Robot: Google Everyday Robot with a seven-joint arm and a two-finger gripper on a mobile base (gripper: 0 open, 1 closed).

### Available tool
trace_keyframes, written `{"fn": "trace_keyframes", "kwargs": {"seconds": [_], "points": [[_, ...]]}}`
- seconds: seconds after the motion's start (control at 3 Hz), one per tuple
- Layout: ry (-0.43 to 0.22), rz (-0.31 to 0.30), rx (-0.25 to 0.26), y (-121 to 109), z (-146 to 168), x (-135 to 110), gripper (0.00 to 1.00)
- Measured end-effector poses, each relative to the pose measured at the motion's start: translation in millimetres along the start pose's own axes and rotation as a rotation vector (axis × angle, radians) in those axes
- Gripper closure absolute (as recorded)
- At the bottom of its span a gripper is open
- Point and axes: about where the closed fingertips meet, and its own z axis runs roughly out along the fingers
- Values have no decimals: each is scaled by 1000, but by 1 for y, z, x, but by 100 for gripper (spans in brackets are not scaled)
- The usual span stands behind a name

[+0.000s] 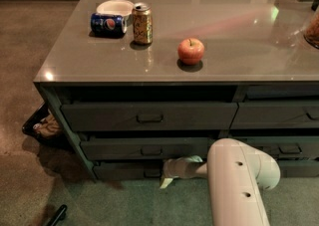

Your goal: Open bottom drawer

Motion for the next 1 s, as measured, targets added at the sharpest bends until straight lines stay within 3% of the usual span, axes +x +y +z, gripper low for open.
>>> {"fn": "trace_keyframes", "kwargs": {"seconds": [0.67, 1.0], "points": [[53, 112, -134, 34, -2, 11, 0], [53, 112, -134, 34, -2, 11, 0]]}}
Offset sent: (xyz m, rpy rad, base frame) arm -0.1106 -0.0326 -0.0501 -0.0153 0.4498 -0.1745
